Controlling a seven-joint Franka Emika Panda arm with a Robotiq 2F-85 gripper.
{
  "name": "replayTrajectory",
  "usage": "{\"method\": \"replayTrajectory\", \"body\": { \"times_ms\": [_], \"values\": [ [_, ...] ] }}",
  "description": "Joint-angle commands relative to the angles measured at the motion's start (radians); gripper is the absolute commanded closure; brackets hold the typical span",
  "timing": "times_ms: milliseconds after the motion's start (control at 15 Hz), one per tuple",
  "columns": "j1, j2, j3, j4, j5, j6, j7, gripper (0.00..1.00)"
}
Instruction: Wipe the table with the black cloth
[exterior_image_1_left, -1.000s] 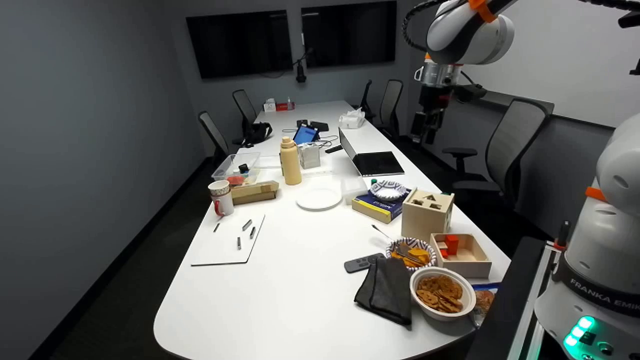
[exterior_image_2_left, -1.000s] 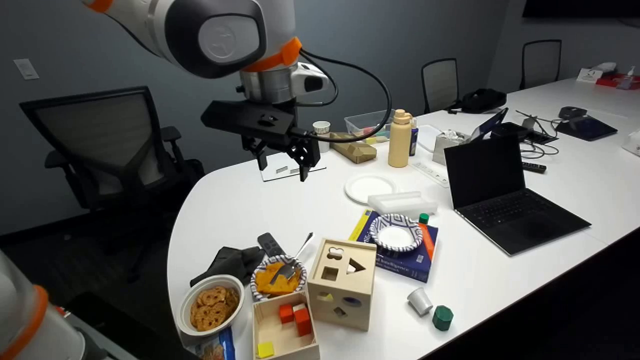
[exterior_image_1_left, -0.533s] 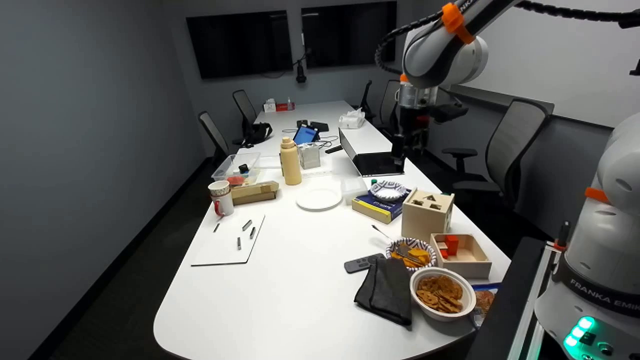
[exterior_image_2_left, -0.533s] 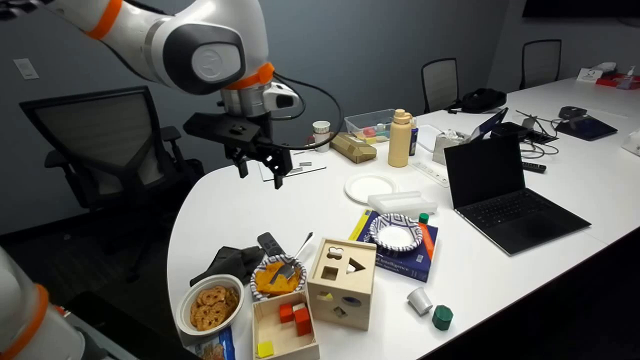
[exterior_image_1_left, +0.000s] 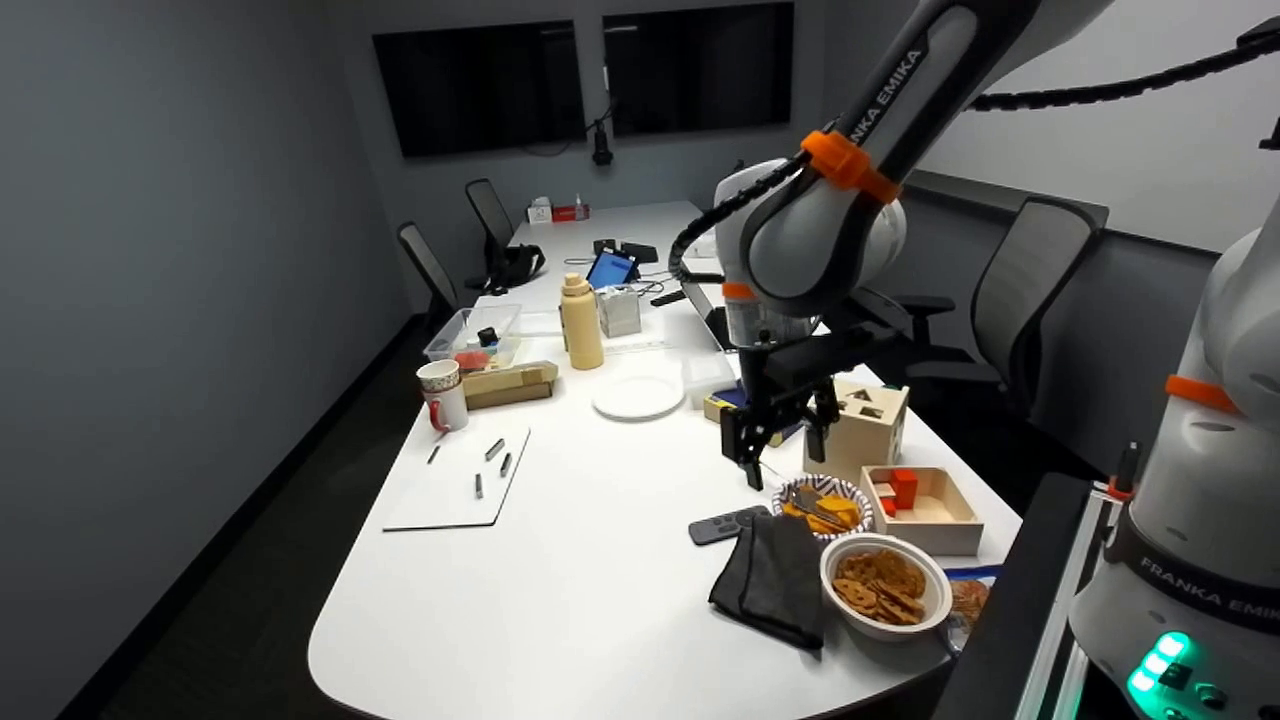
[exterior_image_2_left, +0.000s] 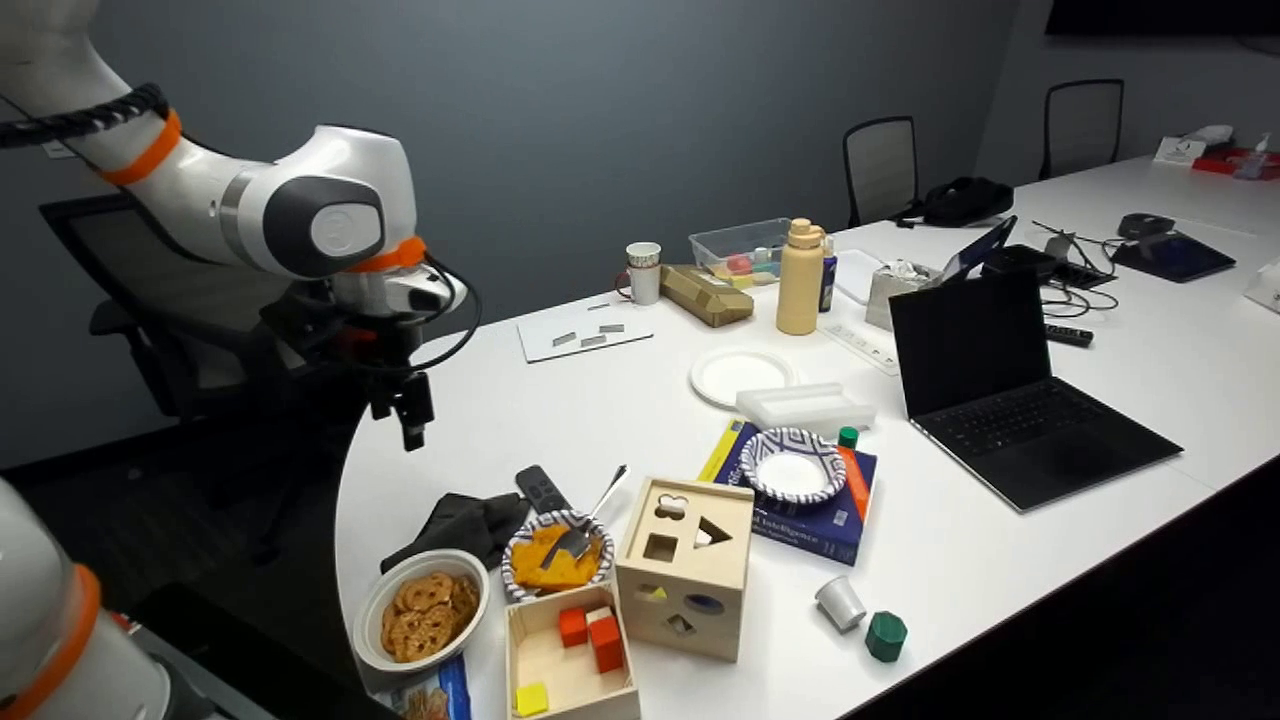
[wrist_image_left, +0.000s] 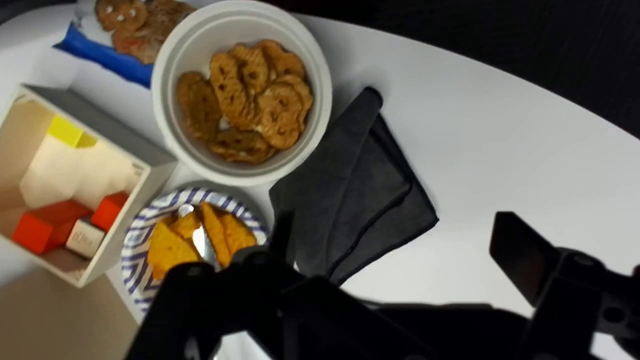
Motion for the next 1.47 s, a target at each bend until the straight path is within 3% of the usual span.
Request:
{"method": "replayTrajectory", "body": {
  "times_ms": [0, 267, 600, 1000, 1400],
  "values": [
    [0.051, 0.158, 0.006, 0.034, 0.040, 0.113, 0.180, 0.00],
    [0.084, 0.299, -0.038, 0.064, -0.037, 0.205, 0.367, 0.00],
    [0.126, 0.408, -0.128, 0.117, -0.073, 0.205, 0.456, 0.00],
    [0.151, 0.510, -0.205, 0.192, -0.093, 0.190, 0.469, 0.00],
    [0.147, 0.589, -0.233, 0.238, -0.077, 0.198, 0.429, 0.00]
  ]
}}
